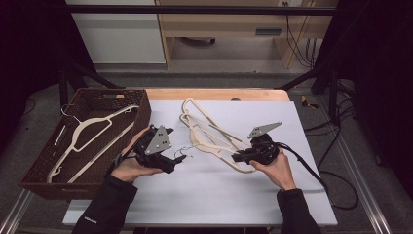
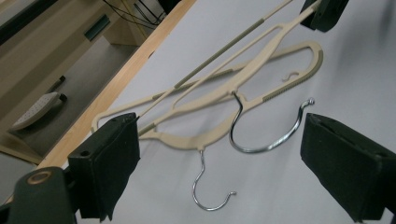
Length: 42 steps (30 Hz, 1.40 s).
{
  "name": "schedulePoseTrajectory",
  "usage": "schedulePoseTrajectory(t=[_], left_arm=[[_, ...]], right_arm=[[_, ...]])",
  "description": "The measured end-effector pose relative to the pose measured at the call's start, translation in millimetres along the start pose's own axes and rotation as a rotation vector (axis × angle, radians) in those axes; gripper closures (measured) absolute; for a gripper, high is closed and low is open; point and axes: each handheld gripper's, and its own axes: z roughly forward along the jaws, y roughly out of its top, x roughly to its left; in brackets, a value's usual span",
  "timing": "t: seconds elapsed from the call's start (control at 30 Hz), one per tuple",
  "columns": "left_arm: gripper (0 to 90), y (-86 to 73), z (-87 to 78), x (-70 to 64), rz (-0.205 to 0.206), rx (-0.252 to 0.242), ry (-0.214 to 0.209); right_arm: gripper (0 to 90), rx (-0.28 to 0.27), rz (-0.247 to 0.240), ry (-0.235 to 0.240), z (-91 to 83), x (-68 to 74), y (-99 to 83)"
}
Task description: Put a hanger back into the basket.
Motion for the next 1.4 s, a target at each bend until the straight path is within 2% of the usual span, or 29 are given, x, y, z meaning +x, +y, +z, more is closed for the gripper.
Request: schedulePoseTrajectory(t=[0.17,0.4,0.57,0.67,0.87,1.03,1.27,1.4], left_arm=[[11.9,-3.9,-2.3,1.4,0.012,0.020,0.003],[12.7,-3.9,-2.6,2.2,0.045,0.042,0.007],[15.0,-1.8,-2.8,1.4,0.082,0.047,0.013],[19.2,-1.6,-3.0,-0.5,0.104,0.045,0.016],[31.2,0.6,4.0,-2.7,0.172,0.074,0.018],[41.0,-0.6,14.8,-3.2,0.229,0.127,0.017],[60.1,-1.3,18.0,-7.3,0.288,0.125,0.013],[68.0,-2.9,16.3,-8.6,0.319,0.125,0.007]], right_arm=[[79.8,-0.012,-0.005,0.016,-8.1,1.8,-0.2],[79.8,-0.060,-0.024,0.049,-23.9,7.1,2.4],[79.7,-0.070,-0.061,0.107,-28.9,15.6,5.6],[79.8,-0.066,-0.088,0.132,-29.6,22.2,7.2],[79.7,-0.053,-0.120,0.169,-27.3,32.0,10.1],[79.8,-0.044,-0.143,0.195,-25.3,37.2,10.7],[79.7,-0.036,-0.163,0.217,-27.0,39.9,9.3],[79.7,-0.041,-0.169,0.233,-28.6,39.8,9.4]])
